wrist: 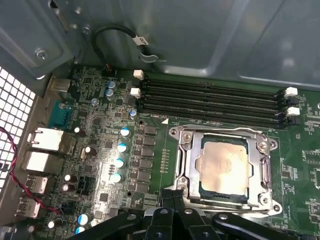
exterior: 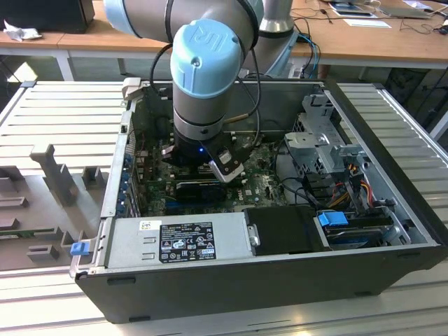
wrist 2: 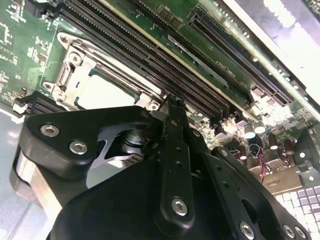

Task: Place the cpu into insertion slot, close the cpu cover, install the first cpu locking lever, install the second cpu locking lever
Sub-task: 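Install the second cpu locking lever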

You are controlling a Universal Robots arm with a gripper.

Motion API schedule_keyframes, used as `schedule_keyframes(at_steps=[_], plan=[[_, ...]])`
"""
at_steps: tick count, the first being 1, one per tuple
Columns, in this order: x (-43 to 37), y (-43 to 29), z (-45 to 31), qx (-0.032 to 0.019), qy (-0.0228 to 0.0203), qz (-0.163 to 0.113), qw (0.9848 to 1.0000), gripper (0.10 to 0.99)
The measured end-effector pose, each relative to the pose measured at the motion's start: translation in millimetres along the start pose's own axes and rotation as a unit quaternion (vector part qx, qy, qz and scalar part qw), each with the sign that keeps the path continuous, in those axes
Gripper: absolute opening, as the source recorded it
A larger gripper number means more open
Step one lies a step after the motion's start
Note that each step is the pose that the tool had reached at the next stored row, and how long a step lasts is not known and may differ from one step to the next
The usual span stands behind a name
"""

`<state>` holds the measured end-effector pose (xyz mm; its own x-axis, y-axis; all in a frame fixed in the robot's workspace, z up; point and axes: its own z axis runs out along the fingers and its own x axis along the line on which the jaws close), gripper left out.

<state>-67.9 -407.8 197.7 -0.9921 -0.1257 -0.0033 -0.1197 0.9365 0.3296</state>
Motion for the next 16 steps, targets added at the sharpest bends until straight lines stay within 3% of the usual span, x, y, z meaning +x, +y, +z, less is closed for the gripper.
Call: schedule_keyframes(at_steps=[7, 11, 12, 13, 16], plan=[[0.1, -1.7, 4.9, -0.0061, -0.0007, 0.000, 1.0000, 0.106], [0.8, -1.2, 3.9, -0.0116, -0.0014, 0.000, 0.9999, 0.106], [1.0, 0.1, 0.1, -0.0124, -0.0016, 0.000, 0.9999, 0.106], [1.0, 4.1, -11.3, -0.0124, -0.0015, 0.000, 0.9999, 0.106], [1.0, 8.7, -24.5, -0.0124, -0.0015, 0.000, 0.9999, 0.106]])
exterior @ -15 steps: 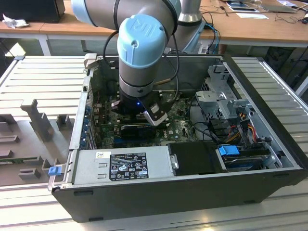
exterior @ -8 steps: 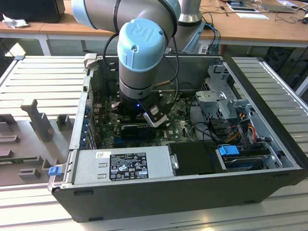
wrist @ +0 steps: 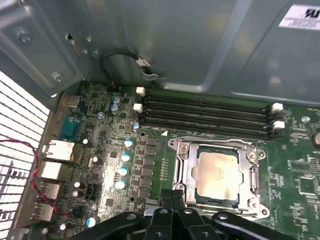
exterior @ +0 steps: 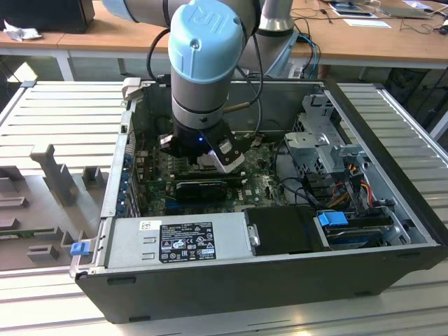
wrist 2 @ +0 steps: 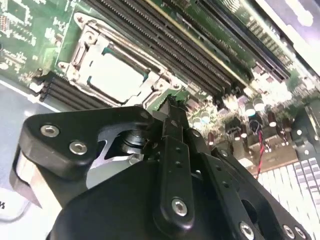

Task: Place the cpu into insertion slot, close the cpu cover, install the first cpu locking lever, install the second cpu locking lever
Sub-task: 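Install the second cpu locking lever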

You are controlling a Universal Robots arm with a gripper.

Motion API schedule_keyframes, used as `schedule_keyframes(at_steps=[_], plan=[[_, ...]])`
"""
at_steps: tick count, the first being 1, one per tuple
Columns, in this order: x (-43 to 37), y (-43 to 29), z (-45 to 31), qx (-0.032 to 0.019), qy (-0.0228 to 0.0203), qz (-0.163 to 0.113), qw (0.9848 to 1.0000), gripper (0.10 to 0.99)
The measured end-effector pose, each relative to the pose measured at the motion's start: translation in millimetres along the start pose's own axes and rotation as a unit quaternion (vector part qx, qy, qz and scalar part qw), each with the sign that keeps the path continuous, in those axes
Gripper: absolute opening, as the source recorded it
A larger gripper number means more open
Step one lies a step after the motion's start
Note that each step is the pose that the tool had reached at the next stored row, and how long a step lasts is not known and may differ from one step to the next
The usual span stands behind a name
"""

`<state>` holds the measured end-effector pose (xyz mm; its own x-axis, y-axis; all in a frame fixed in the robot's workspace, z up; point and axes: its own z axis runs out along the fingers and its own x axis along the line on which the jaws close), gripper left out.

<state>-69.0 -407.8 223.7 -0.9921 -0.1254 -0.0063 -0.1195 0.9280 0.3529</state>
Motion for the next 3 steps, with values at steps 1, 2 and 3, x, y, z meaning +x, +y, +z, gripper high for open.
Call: schedule_keyframes(at_steps=[1, 2, 3], plan=[[0.0, 0.2, -0.5, -0.0008, -0.0002, 0.000, 1.0000, 0.106], [0.0, 0.2, -0.5, -0.0008, -0.0002, 0.000, 1.0000, 0.106], [0.0, 0.2, -0.5, -0.0008, -0.0001, 0.000, 1.0000, 0.106]])
